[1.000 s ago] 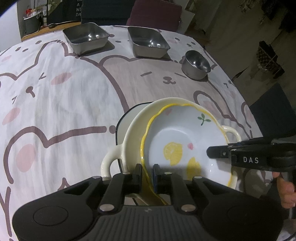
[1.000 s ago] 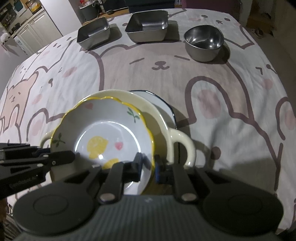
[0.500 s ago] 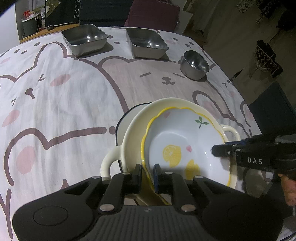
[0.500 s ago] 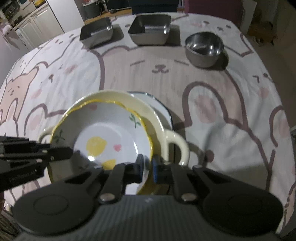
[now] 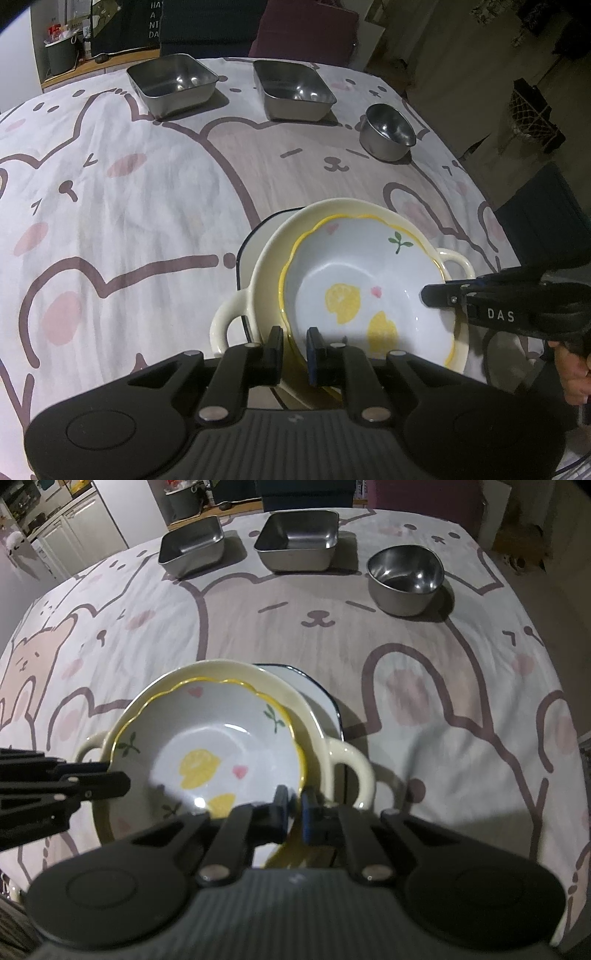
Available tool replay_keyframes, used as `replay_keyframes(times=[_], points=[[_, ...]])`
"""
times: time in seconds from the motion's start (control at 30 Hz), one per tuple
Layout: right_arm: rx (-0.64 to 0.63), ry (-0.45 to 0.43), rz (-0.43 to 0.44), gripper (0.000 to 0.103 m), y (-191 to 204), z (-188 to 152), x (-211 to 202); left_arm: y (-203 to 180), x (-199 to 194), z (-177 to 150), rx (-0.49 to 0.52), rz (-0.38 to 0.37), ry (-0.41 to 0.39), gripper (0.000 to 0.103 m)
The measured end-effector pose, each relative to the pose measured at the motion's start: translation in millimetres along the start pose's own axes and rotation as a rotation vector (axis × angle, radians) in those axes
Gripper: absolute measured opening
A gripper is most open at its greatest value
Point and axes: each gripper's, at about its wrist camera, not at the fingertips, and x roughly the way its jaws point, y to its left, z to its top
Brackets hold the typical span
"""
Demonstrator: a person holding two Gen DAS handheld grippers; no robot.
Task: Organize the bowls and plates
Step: 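Lower the lemon bowl into the cream bowl with both grippers, then open both grippers to release the lemon bowl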
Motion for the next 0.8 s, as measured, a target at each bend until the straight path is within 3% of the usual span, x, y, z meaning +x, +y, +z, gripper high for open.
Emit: replay_keyframes(times=[0.23, 0.47, 0.53, 0.6, 0.67, 0.8], points=[[-0.009, 0.003, 0.001, 0.009, 1.3, -0.6, 0.0, -2.5, -5.3, 0.0, 0.000, 0.008, -0.006, 0.016], [-0.043, -0.012, -0.008, 0.012, 4.5, -7.5, -11.8, -9.7, -15.2, -3.1, 0.018, -0.002, -0.023, 0.038], [-0.053, -0.042, -0.009, 0.020, 5.6, -10.3, -20.3, -12.6, -17.8, -5.1, 0.023, -0.004, -0.026, 0.045], [-0.052, -0.077, 0.013, 0.043, 5.8, -12.3, -32.4, -15.3, -21.3, -7.4, 0.029, -0.004, -0.032, 0.053], [-0.052, -0.110, 0.035, 0.051, 6.2, -14.9, -45.1, -17.9, -25.2, -9.8, 0.037, -0.001, -0.042, 0.069], [-0.068, -0.153, 0.033, 0.073, 9.7, -21.8, -63.5, -21.5, -34.8, -13.7, 0.051, 0.005, -0.063, 0.083]])
